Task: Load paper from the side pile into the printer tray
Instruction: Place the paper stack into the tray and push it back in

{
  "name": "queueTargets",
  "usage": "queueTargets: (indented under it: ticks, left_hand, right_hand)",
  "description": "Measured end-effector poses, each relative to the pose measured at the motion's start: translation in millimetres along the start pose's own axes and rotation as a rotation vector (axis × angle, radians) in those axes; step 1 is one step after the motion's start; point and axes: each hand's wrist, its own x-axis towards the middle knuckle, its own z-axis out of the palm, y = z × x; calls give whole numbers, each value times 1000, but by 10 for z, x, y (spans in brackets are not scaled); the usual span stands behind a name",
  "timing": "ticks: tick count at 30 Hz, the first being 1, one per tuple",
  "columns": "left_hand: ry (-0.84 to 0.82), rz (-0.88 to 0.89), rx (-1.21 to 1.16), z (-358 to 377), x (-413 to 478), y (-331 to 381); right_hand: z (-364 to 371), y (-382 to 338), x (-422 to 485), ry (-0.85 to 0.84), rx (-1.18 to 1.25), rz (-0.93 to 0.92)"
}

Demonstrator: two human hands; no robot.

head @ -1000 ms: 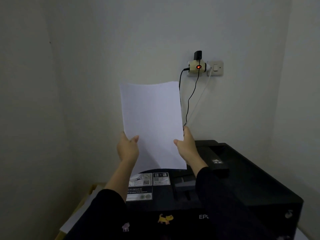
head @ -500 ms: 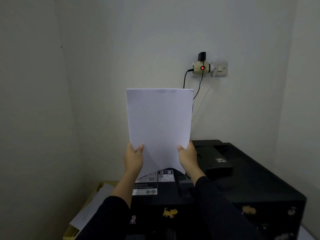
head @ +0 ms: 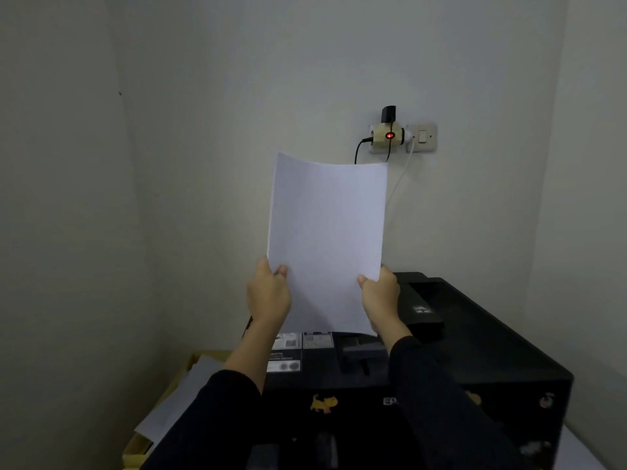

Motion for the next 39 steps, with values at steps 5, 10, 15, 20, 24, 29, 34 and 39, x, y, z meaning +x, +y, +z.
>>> queueTargets:
  ticks: [5,10,15,20,24,29,34,39]
  left_hand:
    - [23,-50,104,-21,-313,345]
    - [-47,-65,230,-1,-904,398]
    - [-89,-179,148,26,-1712,231]
    - [-120,-279,23,-23,-2585,-136]
    - [-116,-352,-46,-104,-3207,-512]
    - [-97,-468,-8,-255,-3833,-968]
    - [-122,-651,217,-345,-4128,-1295]
    - [-142,-774,293,-350,-4127,-1359]
  right_hand:
    - [-446,-198,-108,33,-38,87]
    - [-1028,-132,-483,72,-45,223]
    - [-1636,177,-1060,102,-21,332]
    - [-2146,680,-1695,92,-2,391]
    - [-2419,1113,-2195,62,-28,470]
    - [-2593,1517,-2700,5,-82,587]
    - [-2603,1762,-2913,-66,-188,753]
    - [-2556,1851,-2835,-119,-296,837]
